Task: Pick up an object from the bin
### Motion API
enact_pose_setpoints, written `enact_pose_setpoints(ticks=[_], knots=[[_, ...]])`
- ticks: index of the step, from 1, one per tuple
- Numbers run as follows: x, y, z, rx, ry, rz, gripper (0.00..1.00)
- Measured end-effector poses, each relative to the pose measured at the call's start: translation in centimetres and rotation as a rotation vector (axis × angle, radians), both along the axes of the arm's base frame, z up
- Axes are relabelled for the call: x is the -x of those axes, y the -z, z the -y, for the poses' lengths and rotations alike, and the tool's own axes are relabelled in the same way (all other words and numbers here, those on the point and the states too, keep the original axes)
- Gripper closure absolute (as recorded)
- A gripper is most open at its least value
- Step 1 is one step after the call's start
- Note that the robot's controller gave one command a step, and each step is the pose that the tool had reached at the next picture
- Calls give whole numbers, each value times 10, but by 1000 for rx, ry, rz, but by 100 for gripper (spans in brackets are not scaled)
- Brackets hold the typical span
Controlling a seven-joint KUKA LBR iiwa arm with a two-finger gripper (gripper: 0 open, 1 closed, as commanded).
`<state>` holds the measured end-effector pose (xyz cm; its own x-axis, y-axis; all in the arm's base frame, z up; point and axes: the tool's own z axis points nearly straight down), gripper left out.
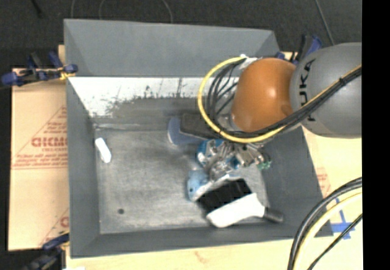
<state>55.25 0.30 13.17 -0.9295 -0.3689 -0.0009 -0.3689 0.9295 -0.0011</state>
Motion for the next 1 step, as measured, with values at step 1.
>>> enact_pose_setpoints(ticks=[1], knots=[[7,-19,-17,-5,-14,2,100]])
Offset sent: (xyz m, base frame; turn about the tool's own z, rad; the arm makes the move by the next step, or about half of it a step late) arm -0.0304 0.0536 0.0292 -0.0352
